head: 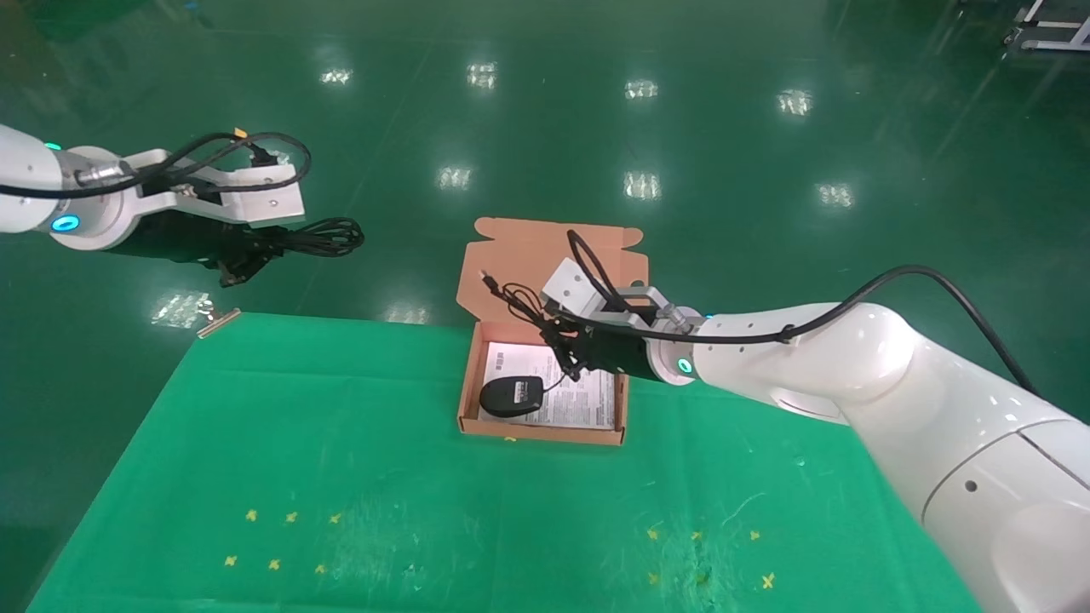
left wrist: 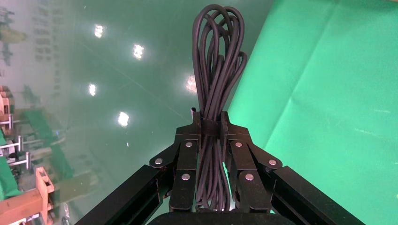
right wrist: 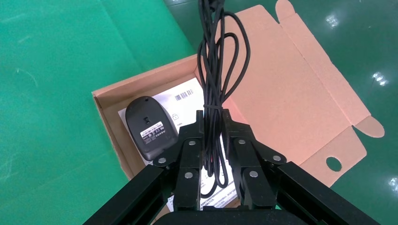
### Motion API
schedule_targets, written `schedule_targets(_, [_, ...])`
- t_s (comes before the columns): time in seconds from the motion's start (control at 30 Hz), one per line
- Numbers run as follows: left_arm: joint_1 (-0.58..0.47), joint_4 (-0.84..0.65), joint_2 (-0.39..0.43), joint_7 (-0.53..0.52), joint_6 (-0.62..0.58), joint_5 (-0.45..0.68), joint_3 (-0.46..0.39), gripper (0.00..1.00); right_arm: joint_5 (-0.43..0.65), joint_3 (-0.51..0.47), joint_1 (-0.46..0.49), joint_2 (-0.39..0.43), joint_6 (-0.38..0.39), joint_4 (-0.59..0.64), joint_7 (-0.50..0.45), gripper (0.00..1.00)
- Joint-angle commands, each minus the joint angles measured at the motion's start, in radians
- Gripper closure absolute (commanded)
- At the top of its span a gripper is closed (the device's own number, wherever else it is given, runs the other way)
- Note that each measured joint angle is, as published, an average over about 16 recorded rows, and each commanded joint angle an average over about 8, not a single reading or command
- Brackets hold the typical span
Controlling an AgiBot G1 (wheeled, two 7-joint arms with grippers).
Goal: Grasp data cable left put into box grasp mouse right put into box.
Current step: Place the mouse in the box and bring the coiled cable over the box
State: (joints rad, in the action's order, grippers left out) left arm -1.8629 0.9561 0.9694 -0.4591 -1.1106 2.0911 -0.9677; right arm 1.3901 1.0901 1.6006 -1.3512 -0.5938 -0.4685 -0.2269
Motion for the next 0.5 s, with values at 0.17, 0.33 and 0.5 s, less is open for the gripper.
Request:
schedule_targets(0.17, [0.015,0.003,0.014,0.01,0.017,-0.013,0.002,1.0,-0.002,0.013,-0.005,0.017,-0.002,-0.027,-0.007,0.0])
schedule_targets(0.33, [0.045,-0.01,0.04,0.037,0.06,-0.046,0.01,1.0,0.006,0.024,-0.007,0.046,-0.013,-0.046,-0.012,0.0])
schedule_targets(0.5, [0.09,-0.037,0.083,0.109,0.131,-0.097,0.02,1.0,0.007,0.019,-0.001,0.106,-0.014,-0.073,-0.023,0.0])
